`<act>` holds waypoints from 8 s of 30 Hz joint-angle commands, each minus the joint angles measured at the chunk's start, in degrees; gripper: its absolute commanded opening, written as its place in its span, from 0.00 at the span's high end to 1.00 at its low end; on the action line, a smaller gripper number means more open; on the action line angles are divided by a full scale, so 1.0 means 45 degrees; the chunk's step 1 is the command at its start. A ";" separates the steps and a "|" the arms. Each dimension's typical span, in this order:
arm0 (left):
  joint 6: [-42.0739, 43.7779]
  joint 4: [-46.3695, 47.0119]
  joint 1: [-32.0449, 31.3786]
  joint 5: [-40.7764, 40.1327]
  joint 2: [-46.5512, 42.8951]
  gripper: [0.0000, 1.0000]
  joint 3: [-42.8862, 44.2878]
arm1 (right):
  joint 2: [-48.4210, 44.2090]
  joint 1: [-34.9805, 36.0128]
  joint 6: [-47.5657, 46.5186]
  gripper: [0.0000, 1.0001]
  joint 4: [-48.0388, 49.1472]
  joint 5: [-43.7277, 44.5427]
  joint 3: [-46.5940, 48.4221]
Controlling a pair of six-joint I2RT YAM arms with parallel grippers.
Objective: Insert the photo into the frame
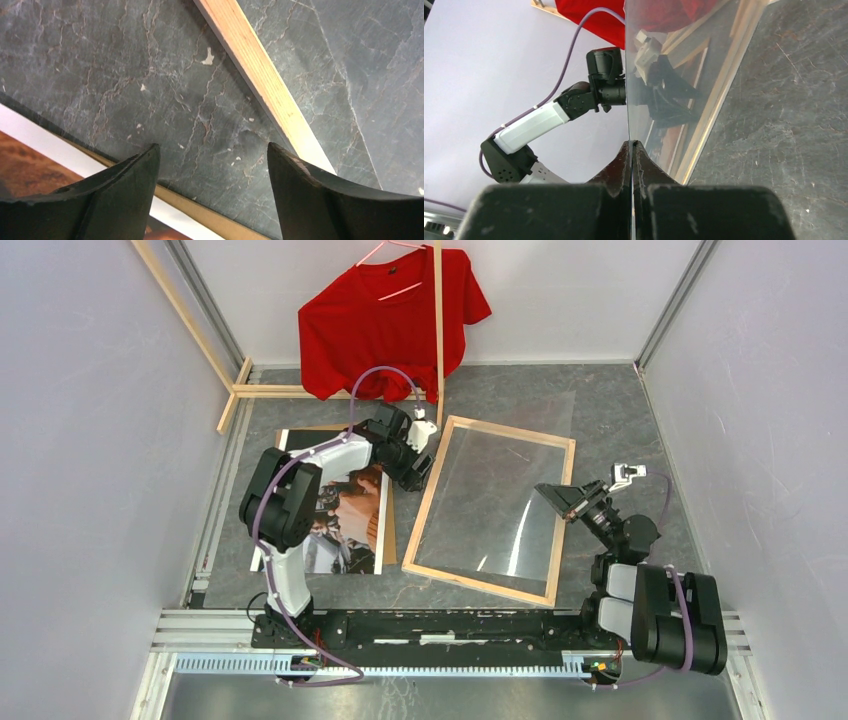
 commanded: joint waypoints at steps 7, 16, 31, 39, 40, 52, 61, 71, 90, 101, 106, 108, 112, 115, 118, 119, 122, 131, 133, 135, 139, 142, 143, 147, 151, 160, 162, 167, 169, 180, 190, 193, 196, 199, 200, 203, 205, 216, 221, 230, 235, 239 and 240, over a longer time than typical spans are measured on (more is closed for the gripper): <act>0.0532 -0.0727 0.0064 0.0206 -0.1864 0.10 -0.0588 | 0.1157 0.0162 0.0747 1.00 0.0207 0.0033 -0.2205; 0.0582 -0.2162 0.0054 0.0387 -0.3103 0.02 -0.0306 | -0.2173 0.1890 -0.2892 1.00 -0.7135 0.1685 0.0258; 0.0511 -0.3136 0.0044 0.0040 -0.4060 0.00 -0.0354 | -0.0463 0.1795 -0.9467 0.42 -1.4220 0.2628 0.3873; 0.0718 -0.2716 0.0044 -0.0229 -0.3646 0.01 -0.0849 | -0.0032 0.1171 -1.0508 0.42 -1.4875 0.2359 0.4610; 0.0730 -0.2677 0.0044 -0.0248 -0.3624 0.01 -0.0886 | -0.0097 0.1054 -1.0783 0.42 -1.5123 0.2412 0.4730; 0.0707 -0.2364 0.0005 -0.0576 -0.2937 0.05 -0.0705 | 0.0246 0.0578 -0.9921 0.56 -1.3540 0.1679 0.4630; 0.0799 -0.2371 0.0005 -0.0681 -0.2577 0.07 -0.0531 | 0.0865 0.0473 -1.0108 0.61 -1.3571 0.0967 0.5693; 0.0614 -0.1954 0.0005 -0.0897 -0.1929 0.10 -0.0222 | -0.0788 0.0467 -0.9271 1.00 -1.3690 0.0882 0.5757; 0.0645 -0.2506 0.1450 -0.1159 -0.2152 0.13 0.1187 | -0.2235 0.0601 -0.1487 1.00 -0.5658 0.1327 0.2878; 0.0329 -0.2013 0.1310 -0.0844 -0.2152 0.15 0.0166 | -0.0499 0.0663 -0.0345 1.00 -0.4767 0.2915 0.0249; 0.0272 -0.1633 0.0854 -0.0765 -0.2093 0.15 -0.0419 | -0.0393 0.0696 0.0158 1.00 -0.4594 0.2902 0.0454; 0.0161 -0.1516 0.0768 -0.0723 -0.2018 0.16 -0.0489 | -0.0384 0.0786 0.0910 1.00 -0.3858 0.2778 0.0604; 0.0048 -0.1484 0.0800 -0.0643 -0.2075 0.17 -0.0339 | -0.1186 0.1349 0.0994 1.00 -0.4208 0.2635 0.1642; -0.0036 -0.1697 0.1003 -0.0595 -0.2143 0.18 0.0067 | -0.1819 0.1932 0.1233 1.00 -0.4181 0.2791 0.2050; -0.0112 -0.1787 0.1266 -0.0783 -0.2121 0.20 0.0392 | -0.2251 0.2357 0.1752 1.00 -0.3872 0.2996 0.2135; -0.0116 -0.1787 0.1315 -0.0991 -0.2093 0.21 0.0468 | -0.2333 0.2485 0.1981 1.00 -0.3717 0.3039 0.2098; -0.0231 -0.1733 0.1638 -0.1240 -0.1996 0.23 0.0657 | -0.2438 0.3014 0.2722 1.00 -0.3071 0.3267 0.1997; -0.0349 -0.1603 0.2036 -0.1665 -0.1938 0.26 0.0725 | -0.1487 0.3380 0.2330 1.00 -0.3075 0.3887 0.1289; -0.0358 -0.1591 0.2017 -0.1506 -0.1933 0.26 0.0601 | -0.1038 0.3388 0.1954 1.00 -0.3150 0.3963 0.1187; -0.0389 -0.1579 0.1999 -0.1401 -0.1914 0.26 0.0426 | -0.0631 0.3393 0.1680 1.00 -0.3279 0.4092 0.1105; -0.0356 -0.1456 0.1978 -0.1235 -0.2048 0.26 0.0035 | -0.0021 0.3363 0.1337 1.00 -0.3875 0.4297 0.1216; -0.0263 -0.1459 0.1978 -0.1143 -0.2181 0.26 -0.0106 | 0.0171 0.3370 0.1251 1.00 -0.4450 0.4468 0.1357; -0.0225 -0.1458 0.1978 -0.1107 -0.2213 0.26 -0.0129 | 0.0184 0.3361 0.1132 1.00 -0.4764 0.4543 0.1444; -0.0201 -0.1492 0.1983 -0.0949 -0.2312 0.26 -0.0200 | 0.0260 0.3364 0.0761 1.00 -0.5974 0.4742 0.1787; -0.0172 -0.1517 0.1949 -0.0864 -0.2343 0.26 -0.0259 | 0.0412 0.3166 0.0417 1.00 -0.6692 0.5041 0.1766; -0.0172 -0.1595 0.1626 -0.0722 -0.2338 0.26 -0.0386 | 0.1016 0.2142 -0.0726 1.00 -0.7155 0.4643 0.1493; -0.0216 -0.1601 0.1500 -0.0730 -0.2231 0.26 -0.0403 | 0.1146 0.1835 -0.1036 1.00 -0.7392 0.4494 0.1490; -0.0267 -0.1454 0.1116 -0.0834 -0.2006 0.26 -0.0496 | 0.1560 0.1581 -0.1198 1.00 -0.7204 0.4218 0.1299; -0.0307 -0.1402 0.1011 -0.0885 -0.1894 0.26 -0.0485 | 0.1752 0.1581 -0.1125 1.00 -0.6968 0.4184 0.1210; -0.0402 -0.1142 0.0612 -0.1099 -0.1464 0.26 -0.0561 | 0.1926 0.1559 -0.1197 1.00 -0.6289 0.3990 0.0755; -0.0468 -0.0997 0.0474 -0.1131 -0.1269 0.26 -0.0551 | 0.1831 0.1557 -0.2655 1.00 -0.6421 0.3878 0.1431; -0.0468 -0.0973 0.0440 -0.1127 -0.1269 0.26 -0.0598 | 0.1789 0.1561 -0.2877 1.00 -0.6593 0.3928 0.1433; -0.0436 -0.0954 0.0401 -0.1129 -0.1252 0.26 -0.0600 | 0.1828 0.1540 -0.2870 1.00 -0.6493 0.3929 0.1310; -0.0426 -0.0935 0.0358 -0.1130 -0.1216 0.27 -0.0583 | 0.1832 0.1483 -0.2926 1.00 -0.6441 0.3944 0.1212; -0.0426 -0.0934 0.0357 -0.1115 -0.1199 0.27 -0.0581 | 0.1825 0.1466 -0.2960 1.00 -0.6444 0.3944 0.1209; -0.0407 -0.0929 0.0337 -0.1096 -0.1203 0.26 -0.0600 | 0.1756 0.1377 -0.3070 1.00 -0.6561 0.3946 0.1173; -0.0397 -0.0925 0.0336 -0.1095 -0.1181 0.26 -0.0601 | 0.1676 0.1298 -0.3215 1.00 -0.6762 0.3915 0.1204; -0.0358 -0.0925 0.0288 -0.1093 -0.1193 0.27 -0.0562 | 0.1307 0.1072 -0.3700 1.00 -0.7499 0.3844 0.1305; -0.0358 -0.0914 0.0259 -0.1099 -0.1191 0.27 -0.0591 | 0.1245 0.1024 -0.3921 1.00 -0.7726 0.3790 0.1385; -0.0329 -0.0908 0.0195 -0.1130 -0.1119 0.28 -0.0503 | 0.1150 0.0898 -0.4534 1.00 -0.8297 0.3810 0.1634; -0.0300 -0.0781 0.0032 -0.1119 -0.1022 0.28 -0.0608 | 0.1095 0.0907 -0.4555 1.00 -0.6540 0.3519 0.1488; -0.0290 -0.0630 -0.0176 -0.1194 -0.0710 0.29 -0.0550 | 0.0964 0.0899 -0.3999 1.00 -0.4100 0.2969 0.1233; -0.0287 -0.0627 -0.0205 -0.1177 -0.0623 0.29 -0.0483 | 0.0920 0.0898 -0.3901 1.00 -0.3618 0.2843 0.1227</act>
